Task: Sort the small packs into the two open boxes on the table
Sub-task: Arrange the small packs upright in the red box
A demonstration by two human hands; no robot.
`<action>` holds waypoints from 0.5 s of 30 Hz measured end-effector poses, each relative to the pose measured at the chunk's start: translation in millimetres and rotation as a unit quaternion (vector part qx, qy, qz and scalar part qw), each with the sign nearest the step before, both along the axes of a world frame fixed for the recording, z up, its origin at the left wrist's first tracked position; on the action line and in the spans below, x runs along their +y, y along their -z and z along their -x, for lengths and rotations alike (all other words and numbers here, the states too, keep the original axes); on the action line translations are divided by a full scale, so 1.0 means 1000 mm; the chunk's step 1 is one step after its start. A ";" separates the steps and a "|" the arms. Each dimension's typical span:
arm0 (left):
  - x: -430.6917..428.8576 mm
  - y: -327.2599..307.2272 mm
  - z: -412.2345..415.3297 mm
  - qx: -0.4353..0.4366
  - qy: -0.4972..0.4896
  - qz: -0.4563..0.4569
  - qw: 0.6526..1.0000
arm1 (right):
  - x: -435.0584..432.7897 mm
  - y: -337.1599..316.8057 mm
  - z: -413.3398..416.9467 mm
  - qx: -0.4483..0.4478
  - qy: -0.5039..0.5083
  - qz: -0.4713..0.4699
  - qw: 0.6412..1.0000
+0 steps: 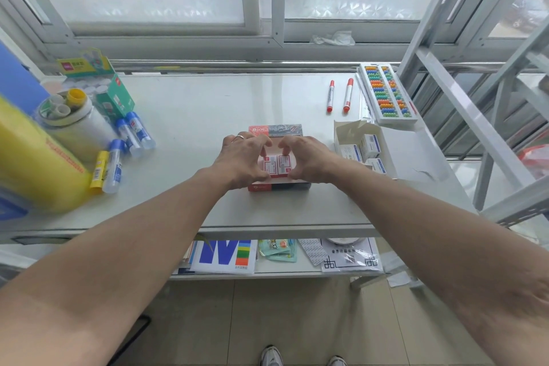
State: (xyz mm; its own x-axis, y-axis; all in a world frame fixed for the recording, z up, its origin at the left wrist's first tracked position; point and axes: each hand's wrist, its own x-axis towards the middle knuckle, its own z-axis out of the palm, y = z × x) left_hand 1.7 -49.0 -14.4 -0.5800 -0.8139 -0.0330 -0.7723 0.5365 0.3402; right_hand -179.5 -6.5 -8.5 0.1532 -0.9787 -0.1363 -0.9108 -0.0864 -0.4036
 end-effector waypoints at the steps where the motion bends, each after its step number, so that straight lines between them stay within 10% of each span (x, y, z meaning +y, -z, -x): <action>1: 0.000 0.000 0.000 0.001 -0.001 -0.001 1.000 | 0.000 0.000 0.000 0.001 0.000 -0.001 1.000; 15: 0.003 -0.003 0.001 0.001 -0.011 -0.002 1.000 | 0.002 -0.002 0.000 0.002 -0.001 -0.003 1.000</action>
State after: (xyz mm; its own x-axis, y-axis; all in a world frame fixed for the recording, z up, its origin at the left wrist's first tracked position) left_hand 0.6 -45.9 -11.7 -0.5625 -0.8260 -0.0358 -0.7831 0.5184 0.3435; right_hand -179.7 -4.8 -6.9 0.1554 -0.9774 -0.1434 -0.9120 -0.0861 -0.4010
